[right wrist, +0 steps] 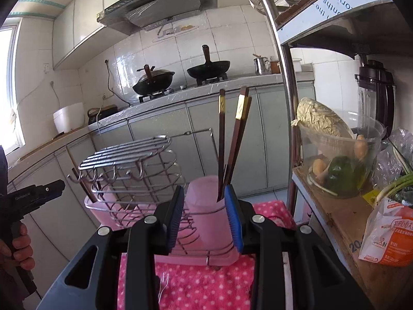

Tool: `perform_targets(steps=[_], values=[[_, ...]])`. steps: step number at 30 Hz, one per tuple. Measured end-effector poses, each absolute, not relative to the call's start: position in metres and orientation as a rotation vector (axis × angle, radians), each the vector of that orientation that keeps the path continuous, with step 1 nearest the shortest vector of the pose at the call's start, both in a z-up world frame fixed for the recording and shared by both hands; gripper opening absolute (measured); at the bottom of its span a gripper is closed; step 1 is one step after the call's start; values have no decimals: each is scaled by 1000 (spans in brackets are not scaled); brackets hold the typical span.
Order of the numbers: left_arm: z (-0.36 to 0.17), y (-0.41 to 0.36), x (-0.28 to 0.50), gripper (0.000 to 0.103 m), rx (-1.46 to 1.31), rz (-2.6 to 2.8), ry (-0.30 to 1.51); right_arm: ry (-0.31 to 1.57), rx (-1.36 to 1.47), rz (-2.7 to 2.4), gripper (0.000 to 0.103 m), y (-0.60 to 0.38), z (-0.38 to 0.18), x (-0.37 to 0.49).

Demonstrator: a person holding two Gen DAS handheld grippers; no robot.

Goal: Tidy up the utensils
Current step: 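Move both tools back down to the black spoon and clear fork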

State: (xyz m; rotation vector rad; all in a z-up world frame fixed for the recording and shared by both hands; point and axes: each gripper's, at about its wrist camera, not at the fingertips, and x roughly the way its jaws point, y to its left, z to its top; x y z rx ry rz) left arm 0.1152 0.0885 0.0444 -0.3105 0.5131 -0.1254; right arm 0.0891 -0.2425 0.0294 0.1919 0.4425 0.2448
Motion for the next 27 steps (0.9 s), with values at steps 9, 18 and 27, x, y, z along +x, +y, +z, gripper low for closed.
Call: perform_targets(steps=[9, 18, 27], values=[[-4, 62, 106, 37, -295, -200, 716, 663, 207, 301, 32, -229, -20, 81], [-69, 24, 120, 37, -311, -285, 991, 827, 264, 335, 29, -227, -58, 80], [-109, -5, 147, 37, -295, -283, 1191, 909, 307, 380, 23, -226, -75, 82]])
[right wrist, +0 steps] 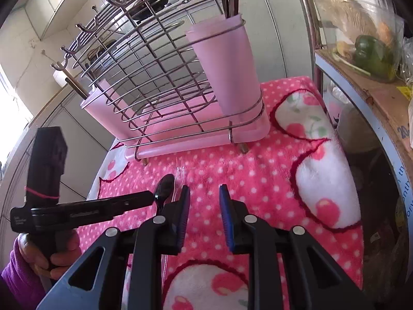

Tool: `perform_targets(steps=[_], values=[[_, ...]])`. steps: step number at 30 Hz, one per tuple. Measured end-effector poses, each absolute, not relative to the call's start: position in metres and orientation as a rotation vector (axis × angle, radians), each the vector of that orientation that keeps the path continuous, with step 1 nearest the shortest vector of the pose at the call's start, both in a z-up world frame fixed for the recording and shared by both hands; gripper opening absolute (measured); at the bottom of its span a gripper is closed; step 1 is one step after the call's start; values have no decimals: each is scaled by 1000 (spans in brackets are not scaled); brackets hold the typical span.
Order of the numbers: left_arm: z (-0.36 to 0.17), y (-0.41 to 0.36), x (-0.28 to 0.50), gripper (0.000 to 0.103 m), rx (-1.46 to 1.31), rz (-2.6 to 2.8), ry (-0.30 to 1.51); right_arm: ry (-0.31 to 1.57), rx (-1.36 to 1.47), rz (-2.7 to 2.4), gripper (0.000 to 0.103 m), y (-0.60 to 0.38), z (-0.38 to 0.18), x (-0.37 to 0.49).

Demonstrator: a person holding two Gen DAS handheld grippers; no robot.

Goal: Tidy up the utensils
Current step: 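Move both tools back down to the black spoon and clear fork, then grasp the black spoon with the left tool while the right tool grasps the clear fork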

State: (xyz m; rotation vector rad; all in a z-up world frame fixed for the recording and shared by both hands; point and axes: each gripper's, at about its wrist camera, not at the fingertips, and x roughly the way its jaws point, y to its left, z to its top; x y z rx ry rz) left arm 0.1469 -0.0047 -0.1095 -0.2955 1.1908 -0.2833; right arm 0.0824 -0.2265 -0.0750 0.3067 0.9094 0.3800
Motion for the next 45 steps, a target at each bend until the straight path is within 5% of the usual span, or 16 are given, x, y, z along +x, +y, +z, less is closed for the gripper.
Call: perform_targets(steps=[13, 18, 20, 30, 37, 41, 45], values=[[-126, -21, 167, 29, -300, -264, 1229, 1000, 358, 418, 22, -224, -92, 94], [-120, -7, 162, 14, -322, -272, 1211, 1050, 362, 451, 22, -211, -99, 100], [-117, -1, 160, 0, -323, -277, 1205, 1079, 373, 476, 22, -204, -103, 104], [-120, 37, 168, 0, -466, -302, 1249, 1195, 414, 521, 25, -177, -116, 129], [-123, 51, 174, 22, -516, -309, 1261, 1252, 377, 522, 25, -153, -132, 146], [-122, 49, 175, 25, -512, -309, 1272, 1264, 382, 506, 6, -147, -141, 151], [-121, 38, 178, 26, -510, -316, 1272, 1216, 425, 487, 5, -160, -134, 143]])
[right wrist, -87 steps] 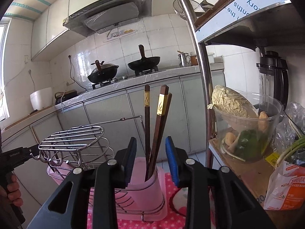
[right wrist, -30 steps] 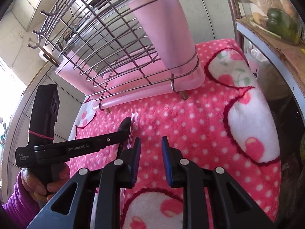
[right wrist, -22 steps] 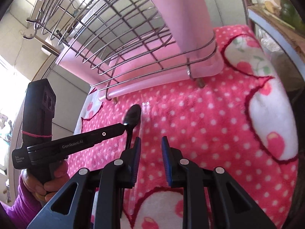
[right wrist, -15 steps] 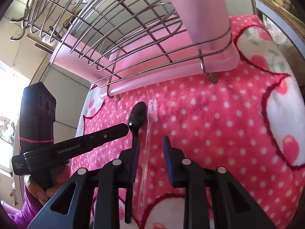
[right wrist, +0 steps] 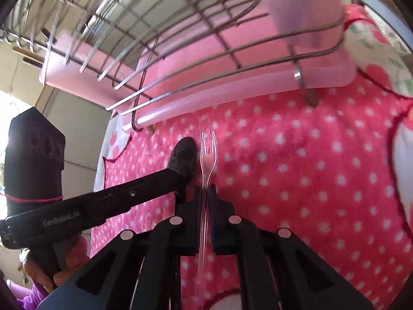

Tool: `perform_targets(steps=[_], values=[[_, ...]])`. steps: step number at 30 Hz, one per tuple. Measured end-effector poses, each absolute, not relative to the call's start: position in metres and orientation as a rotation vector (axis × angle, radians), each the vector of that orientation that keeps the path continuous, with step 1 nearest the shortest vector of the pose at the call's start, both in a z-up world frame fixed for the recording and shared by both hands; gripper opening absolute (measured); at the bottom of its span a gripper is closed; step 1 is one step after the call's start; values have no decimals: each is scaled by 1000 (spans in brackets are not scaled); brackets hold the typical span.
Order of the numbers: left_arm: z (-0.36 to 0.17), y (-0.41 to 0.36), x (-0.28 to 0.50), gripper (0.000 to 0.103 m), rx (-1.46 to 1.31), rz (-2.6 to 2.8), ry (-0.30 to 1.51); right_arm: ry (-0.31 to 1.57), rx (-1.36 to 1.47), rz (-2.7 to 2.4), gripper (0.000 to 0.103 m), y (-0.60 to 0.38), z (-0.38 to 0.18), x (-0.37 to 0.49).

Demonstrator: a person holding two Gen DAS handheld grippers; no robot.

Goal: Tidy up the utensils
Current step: 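Grasp the black spoon with the left tool while the right tool grasps the clear fork, then lift the black spoon and clear fork and carry them over the pink cup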

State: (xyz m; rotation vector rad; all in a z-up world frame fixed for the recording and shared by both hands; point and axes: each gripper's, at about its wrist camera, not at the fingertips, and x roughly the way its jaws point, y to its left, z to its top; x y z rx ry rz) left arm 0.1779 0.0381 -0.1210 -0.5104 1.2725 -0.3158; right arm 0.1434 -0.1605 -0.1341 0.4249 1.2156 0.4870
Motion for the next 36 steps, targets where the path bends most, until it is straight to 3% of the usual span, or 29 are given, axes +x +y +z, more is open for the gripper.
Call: perform_targets(steps=[15, 16, 21, 36], values=[[-121, -14, 191, 24, -296, -246, 1323, 1178, 510, 454, 5, -210, -127, 125], [-120, -13, 190, 18, -282, -246, 1319, 1173, 508, 456, 5, -210, -126, 124], [-115, -22, 180, 6, -301, -315, 1285, 1144, 485, 453, 5, -209, -121, 117], [-29, 15, 113, 3, -211, -283, 939, 908, 361, 418, 5, -221, -56, 79]])
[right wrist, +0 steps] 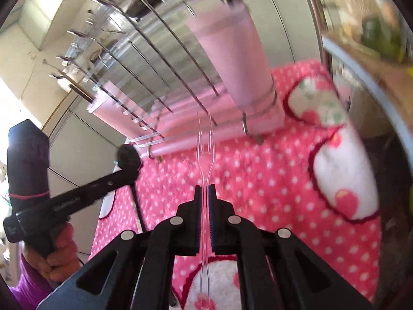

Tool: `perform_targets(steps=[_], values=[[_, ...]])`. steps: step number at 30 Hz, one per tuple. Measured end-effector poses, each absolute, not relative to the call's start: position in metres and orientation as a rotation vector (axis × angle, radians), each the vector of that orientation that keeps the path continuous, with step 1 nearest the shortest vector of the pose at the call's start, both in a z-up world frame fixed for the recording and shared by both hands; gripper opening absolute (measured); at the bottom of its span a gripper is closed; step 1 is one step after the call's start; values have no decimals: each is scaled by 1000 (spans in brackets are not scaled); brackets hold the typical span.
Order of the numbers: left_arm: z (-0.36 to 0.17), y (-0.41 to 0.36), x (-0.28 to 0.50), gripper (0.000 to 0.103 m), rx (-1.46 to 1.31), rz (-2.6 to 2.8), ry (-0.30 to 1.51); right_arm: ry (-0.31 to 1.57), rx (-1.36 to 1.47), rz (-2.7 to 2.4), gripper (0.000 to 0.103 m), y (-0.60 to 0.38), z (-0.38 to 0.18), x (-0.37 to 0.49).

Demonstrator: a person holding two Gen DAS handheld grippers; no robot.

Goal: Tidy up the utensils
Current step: 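Lift the black spoon and clear fork and carry them over the pink cup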

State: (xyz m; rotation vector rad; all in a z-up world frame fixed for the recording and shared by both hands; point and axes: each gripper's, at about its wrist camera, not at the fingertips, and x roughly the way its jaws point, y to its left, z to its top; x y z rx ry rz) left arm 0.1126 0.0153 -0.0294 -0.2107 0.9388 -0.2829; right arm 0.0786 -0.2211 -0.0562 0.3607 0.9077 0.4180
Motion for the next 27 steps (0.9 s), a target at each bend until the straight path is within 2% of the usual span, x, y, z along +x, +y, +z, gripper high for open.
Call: perform_targets(steps=[14, 20, 27], values=[[113, 60, 86, 3, -93, -82, 420, 412, 226, 333, 5, -235, 76, 69], [144, 61, 100, 3, -76, -18, 299, 231, 209, 301, 5, -241, 113, 88], [154, 65, 119, 3, 10, 86, 224, 94, 164, 239, 5, -234, 118, 118]])
